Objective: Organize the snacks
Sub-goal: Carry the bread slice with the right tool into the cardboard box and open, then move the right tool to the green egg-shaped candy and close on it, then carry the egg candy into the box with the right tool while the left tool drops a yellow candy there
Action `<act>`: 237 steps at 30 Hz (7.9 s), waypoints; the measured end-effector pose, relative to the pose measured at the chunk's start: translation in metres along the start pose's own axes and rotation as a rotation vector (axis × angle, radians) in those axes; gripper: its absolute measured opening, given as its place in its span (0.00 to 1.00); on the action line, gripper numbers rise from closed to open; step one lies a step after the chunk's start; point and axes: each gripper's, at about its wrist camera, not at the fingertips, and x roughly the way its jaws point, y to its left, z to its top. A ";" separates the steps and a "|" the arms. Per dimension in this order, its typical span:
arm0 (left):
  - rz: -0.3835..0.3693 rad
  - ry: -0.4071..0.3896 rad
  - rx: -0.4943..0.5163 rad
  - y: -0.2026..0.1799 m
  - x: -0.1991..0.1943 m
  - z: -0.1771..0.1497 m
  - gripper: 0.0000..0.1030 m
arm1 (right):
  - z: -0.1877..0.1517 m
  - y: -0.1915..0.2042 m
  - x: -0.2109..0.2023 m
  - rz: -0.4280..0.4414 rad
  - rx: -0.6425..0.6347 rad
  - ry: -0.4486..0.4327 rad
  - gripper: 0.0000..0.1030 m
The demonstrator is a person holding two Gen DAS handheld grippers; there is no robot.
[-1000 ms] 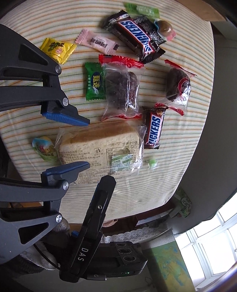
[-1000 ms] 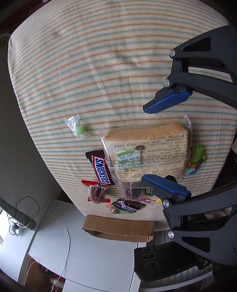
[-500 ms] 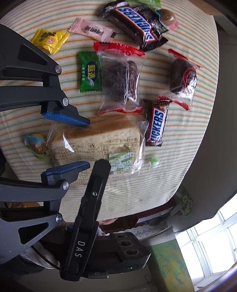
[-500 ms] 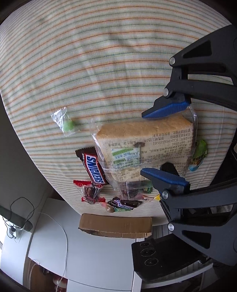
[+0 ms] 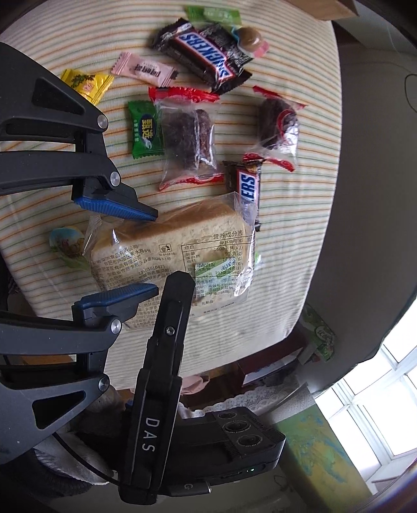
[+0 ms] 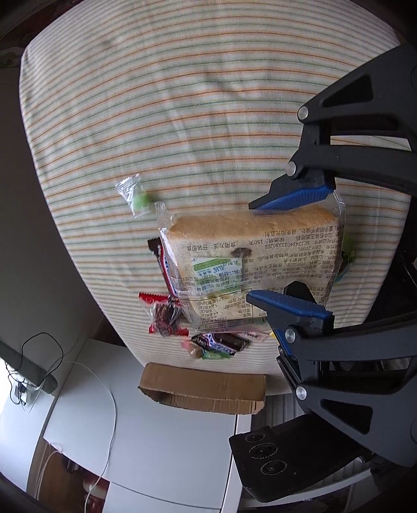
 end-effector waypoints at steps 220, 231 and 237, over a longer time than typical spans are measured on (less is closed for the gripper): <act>0.417 -0.324 -0.144 0.217 -0.172 0.027 0.22 | 0.081 0.348 0.196 -0.216 -0.722 0.010 0.40; 0.406 -0.323 -0.186 0.224 -0.172 0.030 0.23 | 0.084 0.352 0.191 -0.212 -0.710 -0.008 0.52; 0.410 -0.321 -0.188 0.219 -0.174 0.030 0.27 | 0.084 0.350 0.177 -0.190 -0.702 -0.015 0.55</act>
